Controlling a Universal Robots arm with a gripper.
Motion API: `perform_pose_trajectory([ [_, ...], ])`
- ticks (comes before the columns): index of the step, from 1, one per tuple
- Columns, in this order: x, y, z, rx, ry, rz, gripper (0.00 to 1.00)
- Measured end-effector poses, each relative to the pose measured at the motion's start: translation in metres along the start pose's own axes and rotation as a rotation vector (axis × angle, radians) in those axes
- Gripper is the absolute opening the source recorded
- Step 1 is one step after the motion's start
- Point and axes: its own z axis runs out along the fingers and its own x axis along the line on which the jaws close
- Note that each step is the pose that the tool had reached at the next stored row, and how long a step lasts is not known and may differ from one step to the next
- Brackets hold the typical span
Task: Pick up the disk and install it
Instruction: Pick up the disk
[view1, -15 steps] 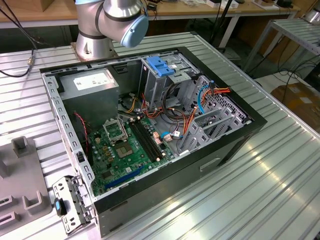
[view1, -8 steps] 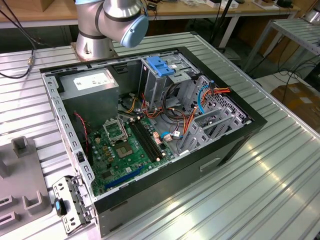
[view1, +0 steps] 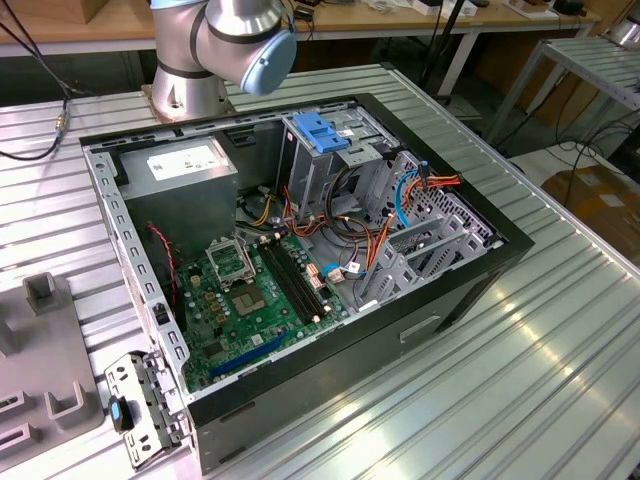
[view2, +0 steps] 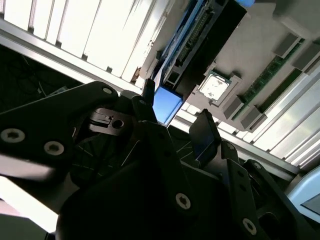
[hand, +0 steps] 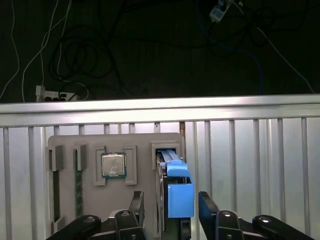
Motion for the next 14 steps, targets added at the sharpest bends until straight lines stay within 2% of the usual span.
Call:
perform_pose_trajectory([
  [4, -0.0002, 0.003, 0.0078, 0.0001, 0.0001, -0.001, 0.56],
  [8, -0.0036, 0.0053, 0.0145, 0.0004, 0.0, -0.001, 0.56],
  [11, -0.0048, 0.0069, 0.0226, 0.0005, 0.0, -0.001, 0.56],
  [14, -0.0048, 0.0076, 0.028, 0.0005, 0.0, -0.001, 0.56],
])
